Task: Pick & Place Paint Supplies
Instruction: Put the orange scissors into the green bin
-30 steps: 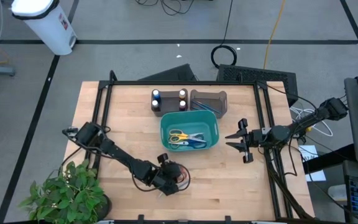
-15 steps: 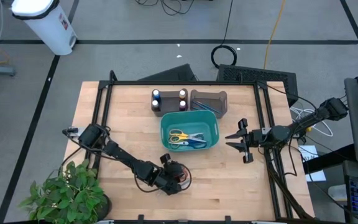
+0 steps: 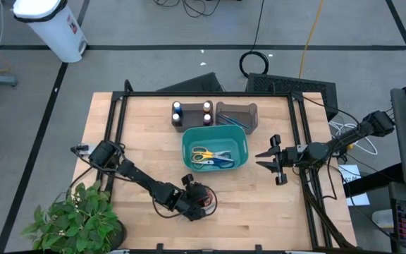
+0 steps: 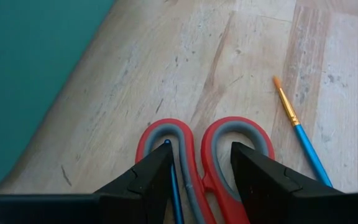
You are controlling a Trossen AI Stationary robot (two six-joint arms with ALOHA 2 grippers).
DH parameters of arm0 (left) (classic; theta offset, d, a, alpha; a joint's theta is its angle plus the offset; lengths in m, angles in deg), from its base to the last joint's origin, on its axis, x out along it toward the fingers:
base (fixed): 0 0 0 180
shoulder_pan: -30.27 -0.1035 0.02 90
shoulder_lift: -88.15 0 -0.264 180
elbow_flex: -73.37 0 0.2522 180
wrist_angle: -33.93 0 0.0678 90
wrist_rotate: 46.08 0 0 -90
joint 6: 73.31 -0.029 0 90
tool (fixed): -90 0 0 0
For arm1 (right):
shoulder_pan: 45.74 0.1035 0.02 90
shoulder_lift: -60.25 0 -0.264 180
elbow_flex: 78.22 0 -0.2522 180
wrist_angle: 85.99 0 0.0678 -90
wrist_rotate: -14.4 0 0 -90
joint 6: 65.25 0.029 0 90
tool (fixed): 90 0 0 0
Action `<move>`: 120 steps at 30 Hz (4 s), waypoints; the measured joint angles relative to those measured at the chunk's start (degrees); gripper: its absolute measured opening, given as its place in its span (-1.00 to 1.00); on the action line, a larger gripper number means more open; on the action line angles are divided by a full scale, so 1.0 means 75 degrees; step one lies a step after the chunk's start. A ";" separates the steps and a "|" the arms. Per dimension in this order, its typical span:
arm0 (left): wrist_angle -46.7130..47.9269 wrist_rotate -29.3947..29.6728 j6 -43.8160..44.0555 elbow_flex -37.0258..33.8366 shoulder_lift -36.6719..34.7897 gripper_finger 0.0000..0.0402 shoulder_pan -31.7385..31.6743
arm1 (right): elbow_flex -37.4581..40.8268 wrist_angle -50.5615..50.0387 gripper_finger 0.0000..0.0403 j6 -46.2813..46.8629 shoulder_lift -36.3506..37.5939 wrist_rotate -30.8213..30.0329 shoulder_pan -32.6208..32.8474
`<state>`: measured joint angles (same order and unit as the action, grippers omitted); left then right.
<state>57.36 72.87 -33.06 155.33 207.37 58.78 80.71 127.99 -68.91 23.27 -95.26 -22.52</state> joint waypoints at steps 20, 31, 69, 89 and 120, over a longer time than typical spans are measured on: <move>-0.0020 -0.0096 0.0067 -0.0015 0.0012 -0.54 -0.0064 | 0.0000 -0.0001 -0.54 -0.0003 -0.0001 0.0001 0.0002; -0.0506 -0.0091 -0.0079 -0.0023 -0.0004 -0.58 -0.0064 | 0.0000 -0.0001 -0.54 -0.0003 0.0001 -0.0001 0.0003; -0.0924 -0.0079 -0.0539 -0.0017 -0.0595 -0.53 -0.0064 | 0.0003 -0.0009 -0.54 -0.0003 -0.0001 -0.0002 0.0000; -0.0880 -0.0055 -0.0995 -0.0009 -0.1308 -0.52 -0.0064 | 0.0003 -0.0055 -0.54 -0.0003 -0.0020 -0.0002 0.0000; -0.0924 -0.0055 -0.2240 -0.0009 -0.2928 -0.52 -0.0064 | 0.0003 0.0003 -0.54 -0.0005 -0.0020 -0.0002 0.0000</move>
<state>50.43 72.45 -49.86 155.27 185.41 58.30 80.73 128.02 -68.95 23.13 -95.28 -22.52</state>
